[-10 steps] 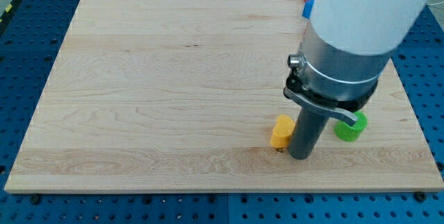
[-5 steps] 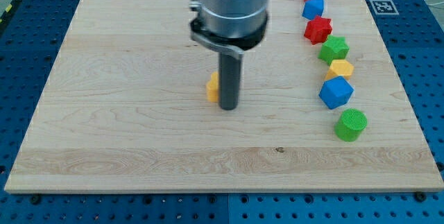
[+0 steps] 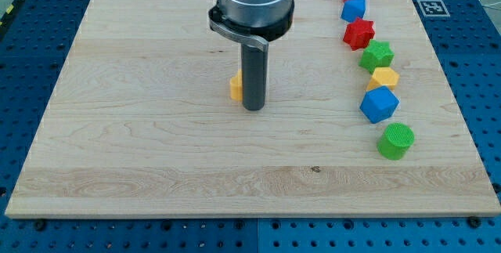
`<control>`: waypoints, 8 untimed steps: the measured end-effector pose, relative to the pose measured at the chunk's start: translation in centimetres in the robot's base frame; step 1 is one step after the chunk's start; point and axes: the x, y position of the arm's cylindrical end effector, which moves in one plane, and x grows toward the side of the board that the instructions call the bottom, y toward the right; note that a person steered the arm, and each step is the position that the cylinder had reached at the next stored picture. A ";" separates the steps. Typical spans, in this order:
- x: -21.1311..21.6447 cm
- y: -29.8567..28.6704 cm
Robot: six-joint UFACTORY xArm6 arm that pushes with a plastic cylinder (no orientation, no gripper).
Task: Move yellow heart towards top center
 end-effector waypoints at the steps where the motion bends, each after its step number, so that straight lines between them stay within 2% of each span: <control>1: -0.4 -1.2; 4: -2.4 -1.5; 6: -7.4 -0.7; 7: -9.2 -3.2; 8: -9.3 -8.3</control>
